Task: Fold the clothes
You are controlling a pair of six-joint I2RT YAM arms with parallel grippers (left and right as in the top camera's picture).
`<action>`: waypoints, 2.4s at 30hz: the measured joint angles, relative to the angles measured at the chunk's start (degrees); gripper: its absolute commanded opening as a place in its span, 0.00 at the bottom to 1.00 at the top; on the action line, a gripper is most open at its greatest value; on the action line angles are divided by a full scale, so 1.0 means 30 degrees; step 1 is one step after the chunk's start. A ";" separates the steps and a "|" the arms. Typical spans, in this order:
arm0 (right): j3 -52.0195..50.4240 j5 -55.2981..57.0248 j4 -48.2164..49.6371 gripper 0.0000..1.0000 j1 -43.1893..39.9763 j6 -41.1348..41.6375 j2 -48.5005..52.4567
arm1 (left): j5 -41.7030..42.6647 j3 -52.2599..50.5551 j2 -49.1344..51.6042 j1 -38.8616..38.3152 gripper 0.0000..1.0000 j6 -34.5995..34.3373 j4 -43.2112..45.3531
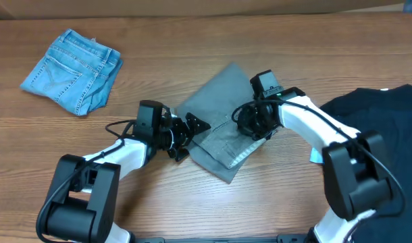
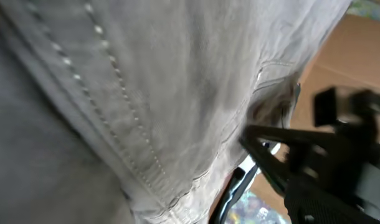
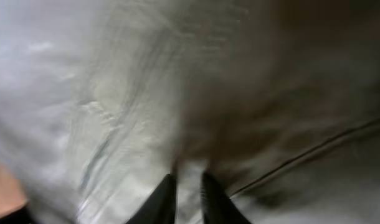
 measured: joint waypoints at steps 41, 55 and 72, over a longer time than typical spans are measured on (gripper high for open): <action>0.0554 -0.1989 -0.0408 0.04 -0.0124 0.0393 0.1960 | -0.5486 0.0058 0.1224 -0.2922 0.04 -0.1967 0.2492; 0.2127 -0.1515 -0.3934 0.12 -0.0117 -0.2652 -0.5348 | -0.3570 0.1902 -0.2885 0.0845 0.04 0.7817 -0.9479; 0.2463 -0.1486 -0.4648 0.12 -0.0117 -0.2885 -0.7584 | -0.3555 1.1540 -0.4481 0.5523 0.04 1.3340 -0.8539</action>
